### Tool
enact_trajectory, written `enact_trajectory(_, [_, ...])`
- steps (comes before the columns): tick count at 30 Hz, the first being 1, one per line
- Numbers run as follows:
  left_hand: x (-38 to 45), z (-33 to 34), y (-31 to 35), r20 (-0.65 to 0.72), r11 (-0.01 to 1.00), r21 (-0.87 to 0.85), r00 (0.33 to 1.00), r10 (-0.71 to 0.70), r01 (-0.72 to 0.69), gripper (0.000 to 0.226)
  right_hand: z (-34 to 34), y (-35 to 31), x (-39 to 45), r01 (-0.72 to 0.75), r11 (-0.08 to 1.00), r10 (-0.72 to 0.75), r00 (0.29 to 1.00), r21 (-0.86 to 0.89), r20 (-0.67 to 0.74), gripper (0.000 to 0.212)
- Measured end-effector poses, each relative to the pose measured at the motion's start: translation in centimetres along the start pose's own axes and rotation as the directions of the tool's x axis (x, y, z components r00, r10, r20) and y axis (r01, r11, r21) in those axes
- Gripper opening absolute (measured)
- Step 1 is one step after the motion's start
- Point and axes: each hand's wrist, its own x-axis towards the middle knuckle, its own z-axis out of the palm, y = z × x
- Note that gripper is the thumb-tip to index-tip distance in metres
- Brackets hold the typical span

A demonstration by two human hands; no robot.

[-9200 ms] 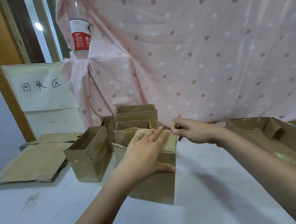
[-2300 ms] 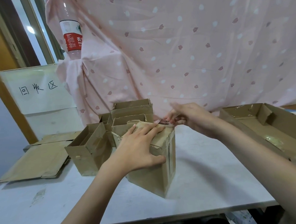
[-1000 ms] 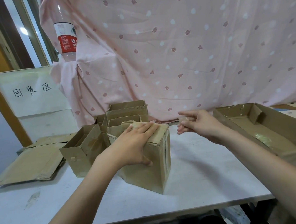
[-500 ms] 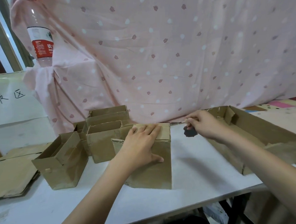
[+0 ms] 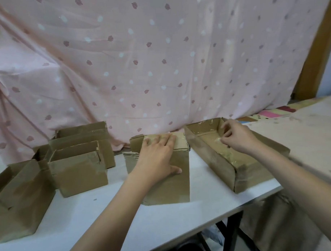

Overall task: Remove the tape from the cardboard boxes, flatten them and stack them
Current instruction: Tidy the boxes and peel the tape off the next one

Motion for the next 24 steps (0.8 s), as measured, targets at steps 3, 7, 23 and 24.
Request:
enact_trajectory(3, [0.4, 0.3, 0.3, -0.006, 1.0, 0.004, 1.0, -0.009, 0.009, 0.106, 0.3, 2.1, 0.7, -0.022, 0.99, 0.027, 0.999, -0.137, 0.04, 0.009])
enact_trajectory(7, [0.4, 0.5, 0.3, -0.024, 1.0, -0.014, 1.0, -0.014, 0.013, 0.106, 1.8, 4.4, 1.2, -0.025, 0.963, 0.064, 0.988, -0.268, 0.137, 0.01])
enact_trajectory(23, [0.3, 0.7, -0.1, -0.056, 0.999, -0.038, 0.998, -0.013, 0.011, 0.106, 3.7, 6.4, 2.8, -0.082, 0.943, 0.133, 0.981, -0.322, 0.141, 0.032])
enact_trajectory(24, [0.3, 0.7, -0.2, -0.058, 0.999, -0.042, 0.998, -0.015, 0.012, 0.105, 3.4, 5.9, 2.6, -0.057, 0.938, 0.11, 0.985, -0.342, 0.137, 0.03])
